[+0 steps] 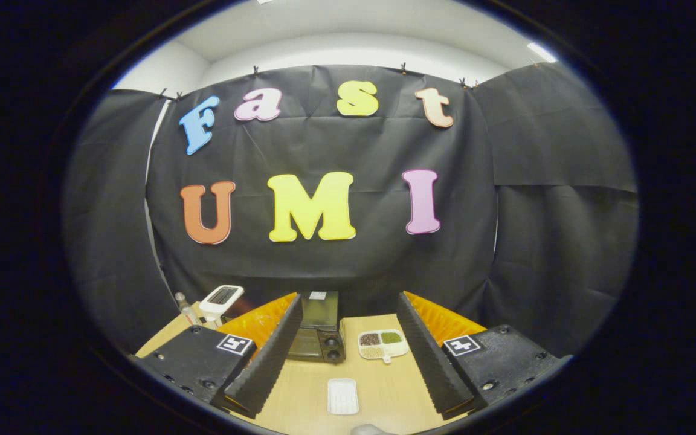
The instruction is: Open the toaster oven, put the food inside, and close the toaster oven door.
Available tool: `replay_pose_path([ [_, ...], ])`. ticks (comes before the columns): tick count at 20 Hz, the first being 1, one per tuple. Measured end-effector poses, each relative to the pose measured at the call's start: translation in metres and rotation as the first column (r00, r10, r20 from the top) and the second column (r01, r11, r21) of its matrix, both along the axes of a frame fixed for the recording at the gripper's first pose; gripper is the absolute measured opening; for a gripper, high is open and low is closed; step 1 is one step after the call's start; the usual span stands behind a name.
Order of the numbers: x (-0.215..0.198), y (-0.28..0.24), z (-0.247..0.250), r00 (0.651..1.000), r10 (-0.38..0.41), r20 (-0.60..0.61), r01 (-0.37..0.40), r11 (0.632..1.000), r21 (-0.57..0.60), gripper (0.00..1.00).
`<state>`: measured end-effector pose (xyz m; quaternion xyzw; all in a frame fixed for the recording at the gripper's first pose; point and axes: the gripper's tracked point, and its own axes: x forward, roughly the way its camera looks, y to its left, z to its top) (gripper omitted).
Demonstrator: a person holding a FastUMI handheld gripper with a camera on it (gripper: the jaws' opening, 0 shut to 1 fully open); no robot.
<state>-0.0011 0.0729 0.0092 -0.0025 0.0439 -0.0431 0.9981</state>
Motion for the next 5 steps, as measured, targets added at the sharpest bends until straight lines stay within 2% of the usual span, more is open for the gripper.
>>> replay_pose_path([
  [5, -0.0015, 0.0020, 0.0008, 1.000, 0.005, -0.003, -0.005, 1.000, -0.008, 1.00],
])
